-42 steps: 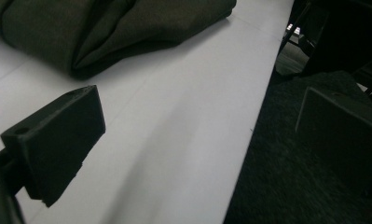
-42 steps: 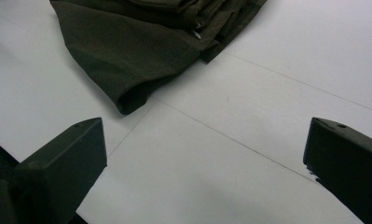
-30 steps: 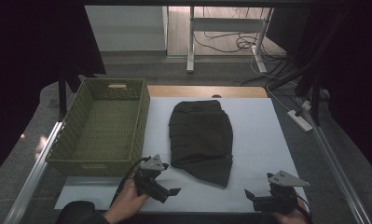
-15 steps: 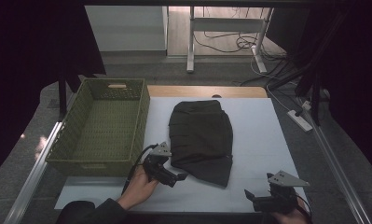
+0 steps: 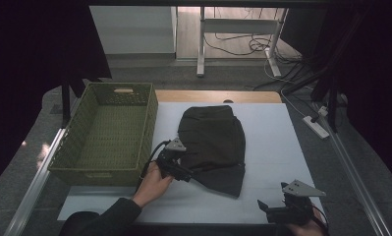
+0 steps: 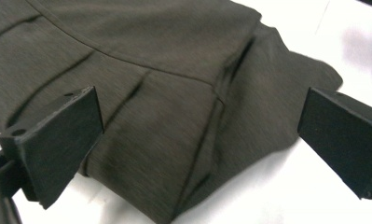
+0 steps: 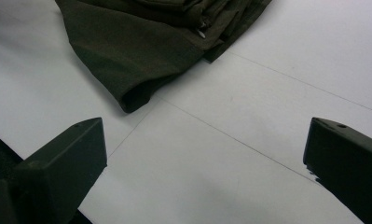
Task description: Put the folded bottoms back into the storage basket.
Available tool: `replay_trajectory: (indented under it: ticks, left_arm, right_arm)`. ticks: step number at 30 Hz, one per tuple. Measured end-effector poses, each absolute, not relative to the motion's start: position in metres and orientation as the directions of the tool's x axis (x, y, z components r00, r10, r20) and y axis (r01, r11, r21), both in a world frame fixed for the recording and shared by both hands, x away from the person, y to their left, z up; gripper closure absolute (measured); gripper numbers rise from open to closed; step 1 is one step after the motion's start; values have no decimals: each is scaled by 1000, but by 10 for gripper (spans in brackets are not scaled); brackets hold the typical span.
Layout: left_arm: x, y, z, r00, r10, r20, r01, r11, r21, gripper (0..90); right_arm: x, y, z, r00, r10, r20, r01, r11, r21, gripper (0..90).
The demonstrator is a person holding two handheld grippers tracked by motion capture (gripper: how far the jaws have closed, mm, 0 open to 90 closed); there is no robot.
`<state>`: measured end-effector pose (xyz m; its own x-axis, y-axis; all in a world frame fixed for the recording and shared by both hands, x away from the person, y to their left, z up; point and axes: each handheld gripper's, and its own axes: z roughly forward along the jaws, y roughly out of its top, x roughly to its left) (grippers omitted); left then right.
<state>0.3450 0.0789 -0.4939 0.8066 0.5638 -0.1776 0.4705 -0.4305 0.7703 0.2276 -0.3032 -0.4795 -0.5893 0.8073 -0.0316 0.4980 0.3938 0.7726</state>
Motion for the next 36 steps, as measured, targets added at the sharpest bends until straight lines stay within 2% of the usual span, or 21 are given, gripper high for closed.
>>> replay_trajectory:
  ticks: [10, 18, 26, 36]
  left_arm:
    - [370, 80, -492, 759, 624, -187, 518, -403, 755, 0]
    - [384, 65, -495, 729, 667, -152, 540, -425, 726, 0]
    - [404, 60, -493, 723, 662, -197, 563, -400, 724, 0]
    - [431, 53, -496, 699, 688, -197, 577, -380, 723, 2]
  right_arm:
    - [228, -303, -480, -591, 806, -31, 498, 395, 772, 0]
    - [228, -303, -480, -592, 806, -31, 499, 396, 771, 0]
    - [228, -303, -480, -593, 805, -30, 499, 396, 771, 0]
    - [229, -302, -480, -596, 802, -29, 501, 400, 768, 0]
